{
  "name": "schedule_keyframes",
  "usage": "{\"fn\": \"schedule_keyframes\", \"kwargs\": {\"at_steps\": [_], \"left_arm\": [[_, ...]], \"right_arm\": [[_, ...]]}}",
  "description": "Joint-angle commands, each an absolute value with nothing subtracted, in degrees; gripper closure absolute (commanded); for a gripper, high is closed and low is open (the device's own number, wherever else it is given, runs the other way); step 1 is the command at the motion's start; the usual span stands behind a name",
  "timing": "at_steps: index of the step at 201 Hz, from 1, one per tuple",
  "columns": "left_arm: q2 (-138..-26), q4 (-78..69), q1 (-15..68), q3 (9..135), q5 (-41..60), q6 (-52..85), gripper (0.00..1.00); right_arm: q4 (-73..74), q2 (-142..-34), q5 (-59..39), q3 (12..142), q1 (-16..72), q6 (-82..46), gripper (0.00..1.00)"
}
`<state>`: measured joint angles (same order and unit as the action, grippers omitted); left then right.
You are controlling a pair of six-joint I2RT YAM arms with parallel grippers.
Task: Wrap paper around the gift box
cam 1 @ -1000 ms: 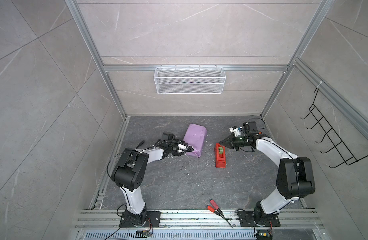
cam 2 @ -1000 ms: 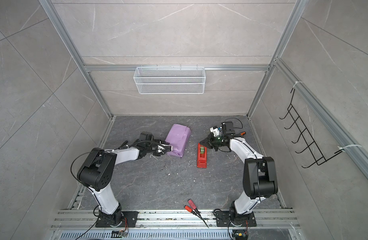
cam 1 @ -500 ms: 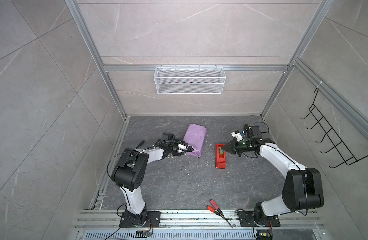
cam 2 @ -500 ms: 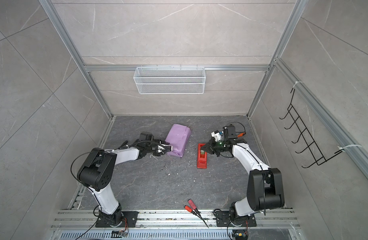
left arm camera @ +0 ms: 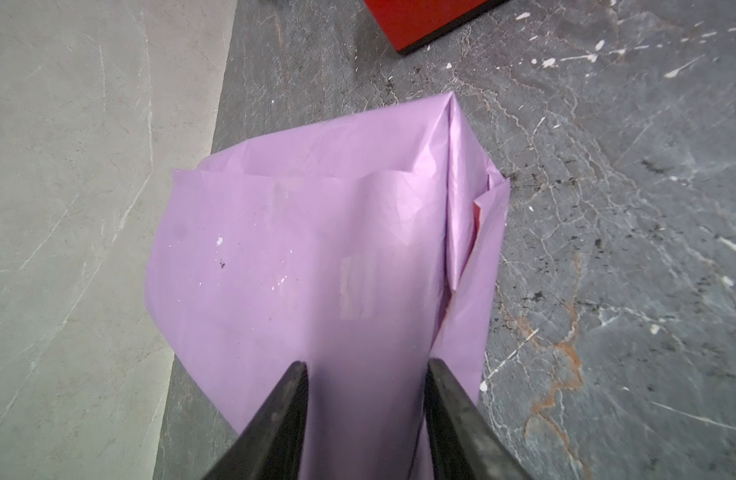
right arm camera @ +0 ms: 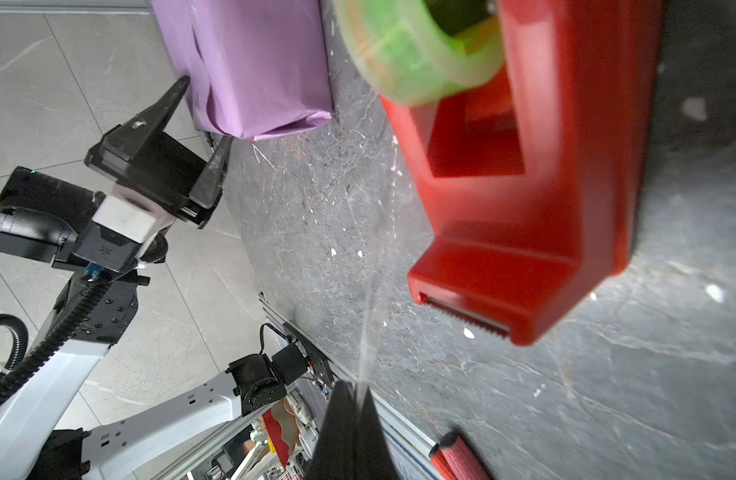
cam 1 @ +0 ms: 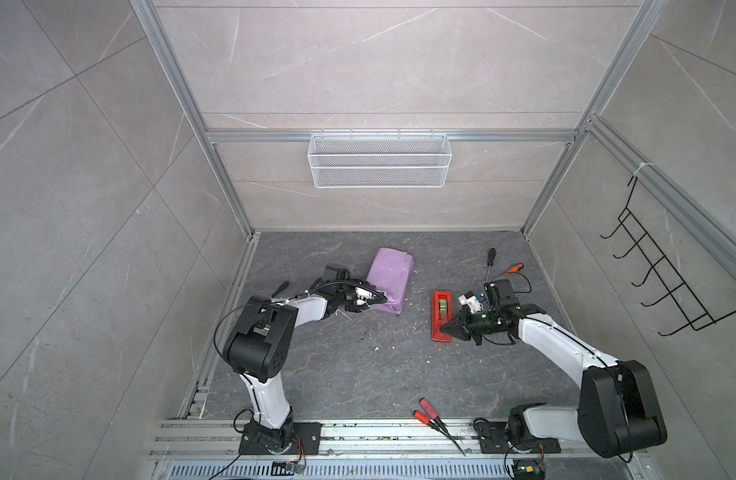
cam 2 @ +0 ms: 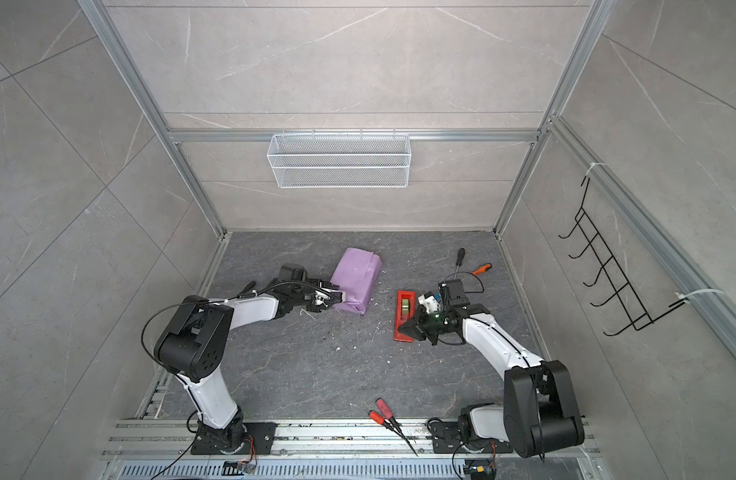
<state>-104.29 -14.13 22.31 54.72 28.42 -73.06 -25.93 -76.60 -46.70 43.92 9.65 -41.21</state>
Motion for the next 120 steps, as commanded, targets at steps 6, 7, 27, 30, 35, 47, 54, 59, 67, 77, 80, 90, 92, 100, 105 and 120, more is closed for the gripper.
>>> {"fn": "schedule_keyframes", "kwargs": {"at_steps": [6,7,27,30,35,47,54,59,67,77,80,90,92,100,105,120], "left_arm": [[-105.8,-7.2,22.4,52.4,25.5,-72.1,0.53],[-105.8,-7.2,22.4,52.4,25.5,-72.1,0.53],[-105.7,-7.2,22.3,52.5,25.5,-72.1,0.53],[-105.8,-7.1,22.4,52.5,25.5,-72.2,0.52],[-105.7,-7.1,22.3,52.5,25.5,-72.2,0.52],[-105.7,-7.0,22.4,52.6,25.4,-72.1,0.52],[-105.8,-7.0,22.4,52.6,25.5,-72.2,0.52],[-105.7,-7.0,22.4,52.6,25.4,-72.2,0.52],[-105.7,-7.0,22.4,52.6,25.4,-72.2,0.52],[-105.6,-7.0,22.5,52.6,25.4,-72.2,0.52],[-105.6,-7.0,22.4,52.6,25.4,-72.2,0.52],[-105.5,-7.0,22.4,52.5,25.4,-72.2,0.52],[-105.5,-7.1,22.4,52.6,25.4,-72.1,0.52],[-105.5,-7.1,22.4,52.6,25.4,-72.2,0.52],[-105.5,-7.1,22.4,52.6,25.4,-72.2,0.52],[-105.6,-7.1,22.4,52.6,25.4,-72.1,0.52]], "right_arm": [[-24.3,-76.9,-43.3,49.0,9.7,-42.7,1.0],[-24.2,-77.1,-43.2,49.2,9.7,-42.8,1.0],[-22.5,-79.7,-41.7,52.7,9.3,-44.9,1.0],[-22.3,-80.1,-41.5,53.2,9.3,-45.2,1.0],[-22.0,-80.6,-41.3,54.1,9.3,-45.7,1.0],[-22.1,-81.8,-41.1,56.3,9.3,-46.3,1.0],[-22.4,-82.2,-41.1,57.8,9.2,-46.6,1.0],[-22.8,-82.3,-41.2,58.8,9.3,-46.7,1.0],[-23.5,-82.2,-41.2,60.5,9.3,-47.0,1.0],[-24.7,-81.7,-41.3,62.3,9.2,-47.2,1.0],[-25.0,-81.6,-41.3,62.7,9.2,-47.3,1.0],[-25.7,-81.0,-41.9,63.5,9.2,-47.8,1.0],[-25.8,-80.8,-42.0,63.5,9.2,-47.9,1.0],[-26.0,-80.1,-42.3,63.4,9.2,-48.4,1.0],[-26.3,-79.6,-42.3,63.3,9.3,-48.4,1.0],[-27.5,-78.3,-42.3,61.0,9.3,-48.1,1.0]]}}
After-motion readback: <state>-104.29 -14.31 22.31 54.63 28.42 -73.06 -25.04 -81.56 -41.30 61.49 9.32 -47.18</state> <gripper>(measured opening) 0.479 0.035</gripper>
